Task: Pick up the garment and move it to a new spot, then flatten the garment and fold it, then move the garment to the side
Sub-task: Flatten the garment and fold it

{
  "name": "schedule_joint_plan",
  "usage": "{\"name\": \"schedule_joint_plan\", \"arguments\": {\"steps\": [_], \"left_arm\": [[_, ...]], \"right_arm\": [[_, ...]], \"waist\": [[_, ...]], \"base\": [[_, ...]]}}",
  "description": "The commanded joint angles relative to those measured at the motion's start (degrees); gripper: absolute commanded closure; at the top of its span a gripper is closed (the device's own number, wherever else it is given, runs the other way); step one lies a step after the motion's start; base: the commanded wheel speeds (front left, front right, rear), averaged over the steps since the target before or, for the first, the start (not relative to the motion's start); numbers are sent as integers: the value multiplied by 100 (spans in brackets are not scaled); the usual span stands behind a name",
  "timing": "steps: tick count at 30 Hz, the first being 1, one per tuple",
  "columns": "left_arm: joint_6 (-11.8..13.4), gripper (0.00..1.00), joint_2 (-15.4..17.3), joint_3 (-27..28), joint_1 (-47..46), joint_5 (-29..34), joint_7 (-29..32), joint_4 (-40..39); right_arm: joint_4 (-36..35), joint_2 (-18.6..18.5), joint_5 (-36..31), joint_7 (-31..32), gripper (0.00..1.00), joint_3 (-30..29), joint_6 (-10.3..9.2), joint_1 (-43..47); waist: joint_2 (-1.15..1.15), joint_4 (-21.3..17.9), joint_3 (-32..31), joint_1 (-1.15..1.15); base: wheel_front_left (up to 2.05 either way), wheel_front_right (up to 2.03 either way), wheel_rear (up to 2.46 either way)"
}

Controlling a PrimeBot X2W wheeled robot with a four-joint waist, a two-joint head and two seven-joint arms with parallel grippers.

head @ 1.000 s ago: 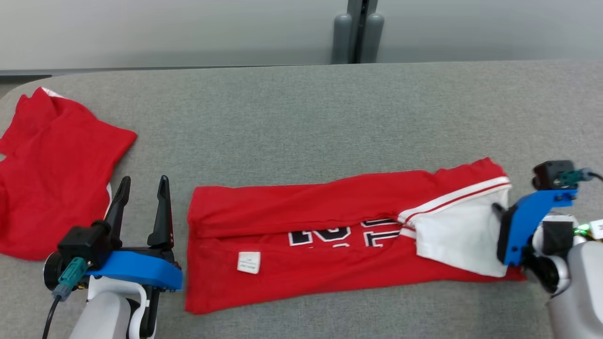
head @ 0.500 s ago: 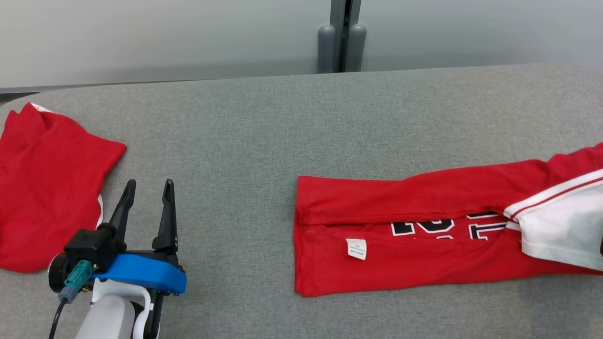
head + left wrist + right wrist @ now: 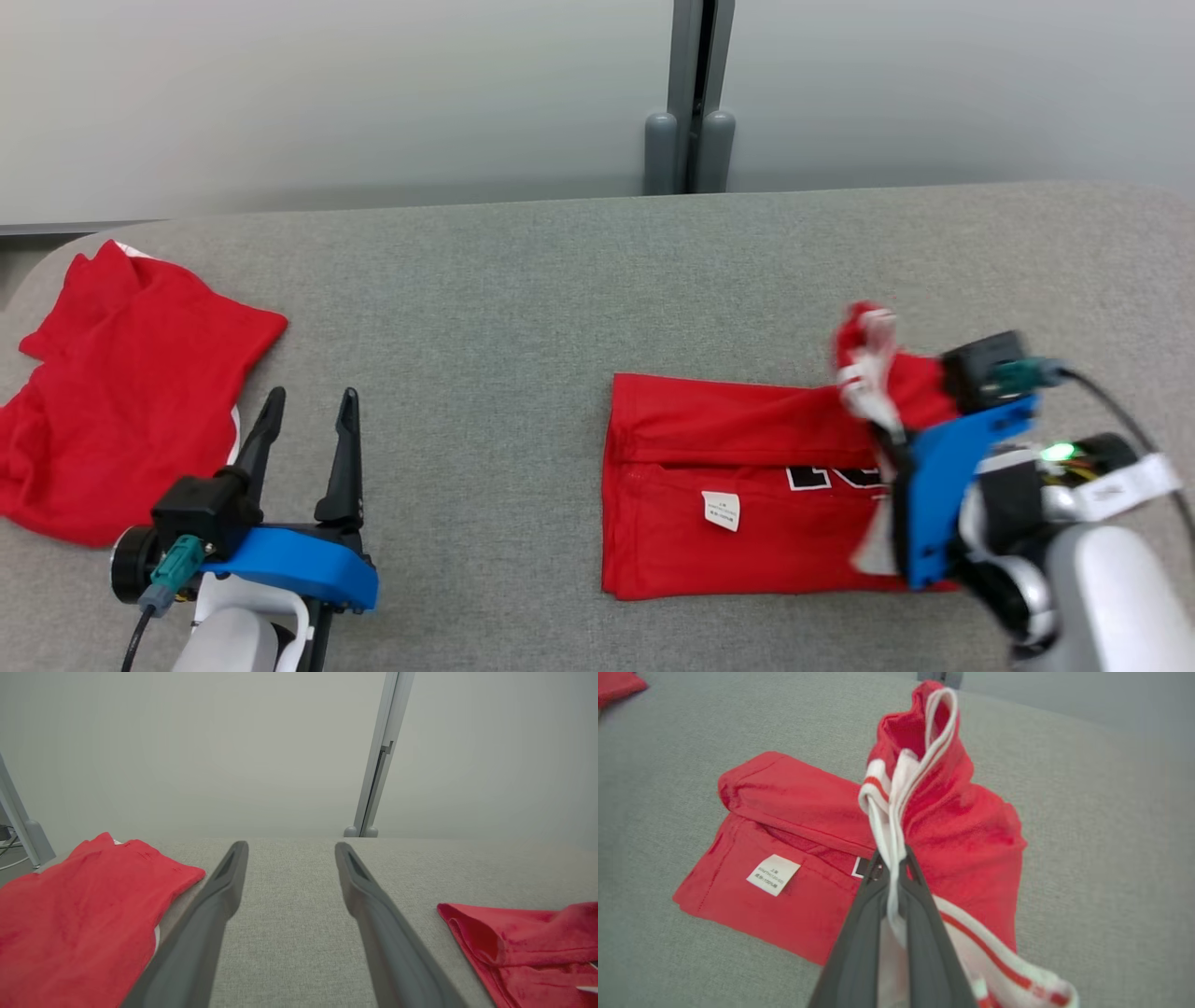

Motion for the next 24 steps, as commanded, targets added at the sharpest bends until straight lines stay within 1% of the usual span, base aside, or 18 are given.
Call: {"name": "schedule_joint_plan", "arguments": {"steps": [1, 4, 7, 9, 12, 13, 14, 15, 16, 18, 20, 21, 23, 24], "left_arm": [[-27, 0, 8, -28, -21, 39, -26, 33], [-47, 0, -52, -120, -121, 53, -25, 81], [-72, 0, -133, -230, -192, 86, -25, 107], [-85, 0, -162, -313, -236, 101, -25, 134], [-125, 0, -229, -418, -347, 90, -25, 186], [-134, 0, -239, -435, -361, 86, -26, 206], [-139, 0, -248, -459, -375, 83, -25, 225], [-139, 0, -248, -459, -375, 83, -25, 225], [-141, 0, -251, -465, -383, 76, -25, 233], [-144, 0, -258, -454, -367, 61, -25, 243], [-147, 0, -257, -432, -334, 53, -26, 256], [-138, 0, -245, -377, -274, 43, -26, 262], [-121, 0, -220, -325, -202, 29, -26, 247], [-107, 0, -205, -298, -165, 21, -26, 235]], "right_arm": [[117, 106, 88, -21, 100, 280, 1, -155], [487, 321, 177, -152, 100, 777, 1, -386], [969, 453, 157, -339, 100, 1111, 1, -654], [1307, 516, 136, -450, 100, 1258, 1, -804], [1804, 558, 92, -583, 100, 1287, 1, -961], [1937, 562, 112, -642, 92, 1284, 1, -995], [2032, 567, 166, -712, 51, 1323, 1, -1024], [2032, 567, 166, -712, 51, 1323, 1, -1024], [2110, 571, 256, -811, 0, 1379, 1, -1057], [2190, 573, 519, -947, 0, 1508, 1, -1101], [2117, 560, 838, -1128, 0, 1582, 1, -1162], [1927, 564, 820, -1363, 0, 1657, 1, -1254], [1661, 544, 828, -1585, 0, 1586, 1, -1194], [1516, 467, 800, -1678, 0, 1523, 1, -1144]], "waist": [[0, 38, 1, 1], [0, 155, 29, 1], [0, 314, 102, 1], [0, 430, 145, 1], [0, 612, 209, 1], [0, 652, 220, 1], [0, 693, 230, 1], [0, 693, 230, 1], [0, 713, 233, 1], [0, 730, 236, 1], [0, 728, 222, 1], [0, 693, 173, 1], [0, 632, 114, 1], [0, 592, 85, 1]], "base": [[0, 0, 0], [0, 0, 0], [0, 0, 0], [0, 0, 0], [0, 0, 0], [0, 0, 0], [0, 0, 0], [0, 0, 0], [0, 0, 0], [0, 0, 0], [0, 0, 0], [0, 0, 0], [0, 0, 0], [0, 0, 0]]}}
